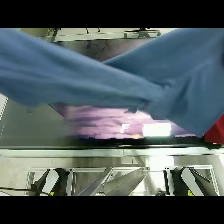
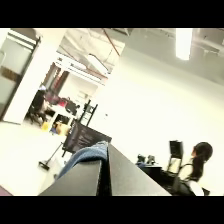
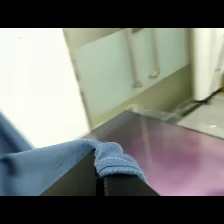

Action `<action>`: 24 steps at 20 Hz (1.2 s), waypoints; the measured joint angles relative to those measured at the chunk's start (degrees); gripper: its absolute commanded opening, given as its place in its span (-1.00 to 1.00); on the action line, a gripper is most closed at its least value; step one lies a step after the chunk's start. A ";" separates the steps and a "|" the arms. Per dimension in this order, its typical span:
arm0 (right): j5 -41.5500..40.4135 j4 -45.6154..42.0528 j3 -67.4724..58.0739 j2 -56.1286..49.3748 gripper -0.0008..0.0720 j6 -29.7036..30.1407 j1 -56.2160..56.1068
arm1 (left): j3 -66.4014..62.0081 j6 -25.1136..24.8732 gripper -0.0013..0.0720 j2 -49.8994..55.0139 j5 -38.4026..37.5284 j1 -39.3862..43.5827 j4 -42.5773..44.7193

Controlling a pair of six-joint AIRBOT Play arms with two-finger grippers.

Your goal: Fold the shirts.

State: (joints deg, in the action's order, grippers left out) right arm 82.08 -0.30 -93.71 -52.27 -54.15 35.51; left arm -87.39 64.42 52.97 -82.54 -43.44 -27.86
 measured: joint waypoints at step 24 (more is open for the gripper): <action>-22.56 -28.59 6.51 -47.54 0.30 -5.44 -23.26 | -9.31 -4.15 0.73 55.78 5.57 23.69 49.94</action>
State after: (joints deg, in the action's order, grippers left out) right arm 59.53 -28.88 -87.20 -99.81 -59.59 12.25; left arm -96.71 60.27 108.75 -76.97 -19.75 22.09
